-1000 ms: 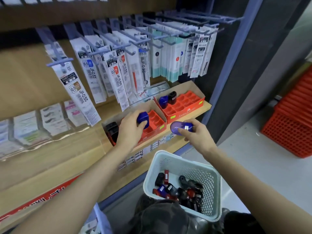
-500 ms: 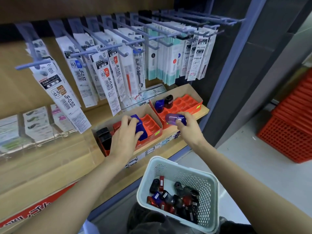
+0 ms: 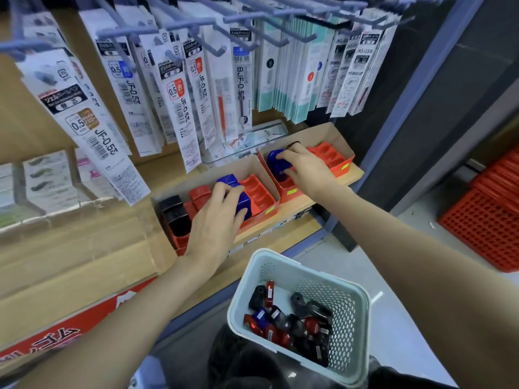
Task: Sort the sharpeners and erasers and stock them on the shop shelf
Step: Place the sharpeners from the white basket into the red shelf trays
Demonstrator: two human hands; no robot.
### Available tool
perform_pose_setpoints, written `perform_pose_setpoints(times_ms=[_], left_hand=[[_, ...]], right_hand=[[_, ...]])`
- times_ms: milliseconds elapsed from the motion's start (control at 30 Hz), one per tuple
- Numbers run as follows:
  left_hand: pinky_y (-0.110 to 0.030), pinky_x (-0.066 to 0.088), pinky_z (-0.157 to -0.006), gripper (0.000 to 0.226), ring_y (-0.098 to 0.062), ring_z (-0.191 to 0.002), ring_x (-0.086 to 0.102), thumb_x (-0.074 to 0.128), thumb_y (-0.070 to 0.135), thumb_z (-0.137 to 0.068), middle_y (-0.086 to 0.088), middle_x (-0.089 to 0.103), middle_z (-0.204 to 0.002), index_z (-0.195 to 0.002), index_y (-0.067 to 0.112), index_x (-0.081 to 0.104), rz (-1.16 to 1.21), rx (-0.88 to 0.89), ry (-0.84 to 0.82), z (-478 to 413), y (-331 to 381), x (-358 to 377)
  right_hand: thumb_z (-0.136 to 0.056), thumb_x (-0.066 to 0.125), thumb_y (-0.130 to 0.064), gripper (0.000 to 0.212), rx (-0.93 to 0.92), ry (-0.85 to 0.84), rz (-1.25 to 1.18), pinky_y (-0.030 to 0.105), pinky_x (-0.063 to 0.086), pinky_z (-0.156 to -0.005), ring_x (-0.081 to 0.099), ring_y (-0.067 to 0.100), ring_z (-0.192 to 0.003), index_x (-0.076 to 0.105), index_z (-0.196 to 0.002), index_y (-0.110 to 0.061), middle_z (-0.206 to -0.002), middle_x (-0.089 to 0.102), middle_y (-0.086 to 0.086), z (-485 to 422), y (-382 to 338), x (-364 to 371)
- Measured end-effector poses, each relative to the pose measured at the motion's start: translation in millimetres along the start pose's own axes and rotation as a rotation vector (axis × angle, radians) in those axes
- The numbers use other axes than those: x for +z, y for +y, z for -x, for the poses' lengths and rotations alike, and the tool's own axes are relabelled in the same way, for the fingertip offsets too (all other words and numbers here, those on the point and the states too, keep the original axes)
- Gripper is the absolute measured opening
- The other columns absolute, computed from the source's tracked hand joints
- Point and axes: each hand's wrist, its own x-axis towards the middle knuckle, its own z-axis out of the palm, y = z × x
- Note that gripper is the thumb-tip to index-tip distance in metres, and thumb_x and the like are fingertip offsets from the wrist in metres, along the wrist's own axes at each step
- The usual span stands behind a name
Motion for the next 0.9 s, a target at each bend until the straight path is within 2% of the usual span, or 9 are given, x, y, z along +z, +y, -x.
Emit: perform_pose_setpoints(times_ms=[200, 333, 367, 433, 467, 533, 667, 800, 900], left_hand=[[-0.033, 0.054, -0.058, 0.029, -0.023, -0.080, 0.063, 0.067, 0.013, -0.085, -0.009, 0.060, -0.106, -0.112, 0.004, 0.066, -0.021, 0.079, 0.084, 9, -6, 4], [-0.037, 0.049, -0.075, 0.034, -0.025, -0.096, 0.057, 0.066, 0.018, -0.084, -0.011, 0.056, -0.115, -0.115, 0.003, 0.062, -0.018, 0.047, 0.132, 15, 5, 0], [-0.035, 0.047, -0.076, 0.031, -0.023, -0.096, 0.056, 0.065, 0.017, -0.085, -0.010, 0.057, -0.114, -0.112, 0.004, 0.062, 0.019, 0.097, 0.151, 20, 10, 1], [-0.028, 0.045, -0.071, 0.020, -0.016, -0.085, 0.056, 0.059, 0.016, -0.087, -0.005, 0.057, -0.105, -0.104, 0.007, 0.062, 0.127, 0.236, 0.091, 34, 20, 9], [-0.027, 0.046, -0.065, 0.016, -0.014, -0.078, 0.057, 0.055, 0.017, -0.089, 0.000, 0.056, -0.101, -0.102, 0.009, 0.061, 0.190, 0.267, -0.015, 41, 24, 19], [-0.030, 0.048, -0.065, 0.015, -0.012, -0.076, 0.058, 0.051, 0.017, -0.092, 0.006, 0.052, -0.099, -0.105, 0.012, 0.057, 0.312, 0.172, -0.333, 57, 23, 50], [-0.027, 0.044, -0.082, 0.023, -0.021, -0.103, 0.056, 0.057, 0.013, -0.092, -0.002, 0.046, -0.115, -0.115, 0.009, 0.055, 0.387, -0.174, -0.827, 85, -2, 133], [-0.028, 0.043, -0.089, 0.035, -0.025, -0.116, 0.051, 0.061, 0.011, -0.089, -0.010, 0.045, -0.133, -0.124, 0.008, 0.052, 0.314, -0.282, -0.989, 102, -22, 194], [-0.025, 0.039, -0.087, 0.045, -0.024, -0.118, 0.050, 0.064, 0.017, -0.088, -0.008, 0.045, -0.133, -0.130, 0.011, 0.048, 0.266, -0.304, -0.980, 107, -28, 228]], right_hand=[[-0.091, 0.044, -0.004, 0.043, -0.011, 0.090, 0.124, 0.042, 0.037, -0.098, 0.043, 0.033, -0.122, 0.052, -0.133, -0.011, -0.141, 0.044, 0.012, 14, 1, 16], [-0.086, 0.047, -0.002, 0.055, 0.104, 0.201, -0.138, 0.040, 0.029, -0.108, 0.032, 0.029, -0.131, 0.040, -0.140, -0.011, -0.148, 0.033, 0.011, 39, -5, 14], [-0.085, 0.047, 0.000, 0.051, 0.152, 0.297, -0.237, 0.038, 0.034, -0.105, 0.037, 0.027, -0.126, 0.044, -0.135, -0.008, -0.141, 0.039, 0.011, 54, -6, 17], [-0.083, 0.045, 0.002, 0.033, 0.220, 0.420, -0.298, 0.037, 0.045, -0.081, 0.049, 0.024, -0.103, 0.053, -0.114, -0.004, -0.116, 0.051, 0.011, 93, -7, 32], [-0.082, 0.044, 0.002, 0.025, 0.233, 0.386, -0.283, 0.038, 0.043, -0.071, 0.050, 0.025, -0.092, 0.053, -0.104, -0.004, -0.105, 0.052, 0.010, 114, -5, 43], [-0.084, 0.044, 0.000, 0.018, 0.299, 0.121, -0.316, 0.040, 0.044, -0.068, 0.052, 0.027, -0.085, 0.052, -0.098, -0.006, -0.096, 0.053, 0.008, 154, 6, 72], [-0.085, 0.049, -0.003, 0.023, 0.503, -0.513, -0.417, 0.041, 0.048, -0.087, 0.058, 0.026, -0.097, 0.058, -0.107, -0.005, -0.108, 0.061, 0.010, 209, 39, 135], [-0.088, 0.056, -0.010, 0.023, 0.687, -0.630, -0.453, 0.028, 0.043, -0.077, 0.057, 0.024, -0.093, 0.058, -0.111, -0.006, -0.106, 0.062, 0.009, 244, 61, 187], [-0.089, 0.061, -0.019, 0.038, 0.735, -0.710, -0.444, 0.029, 0.041, -0.084, 0.055, 0.028, -0.106, 0.051, -0.125, -0.009, -0.120, 0.057, 0.014, 263, 68, 221]])
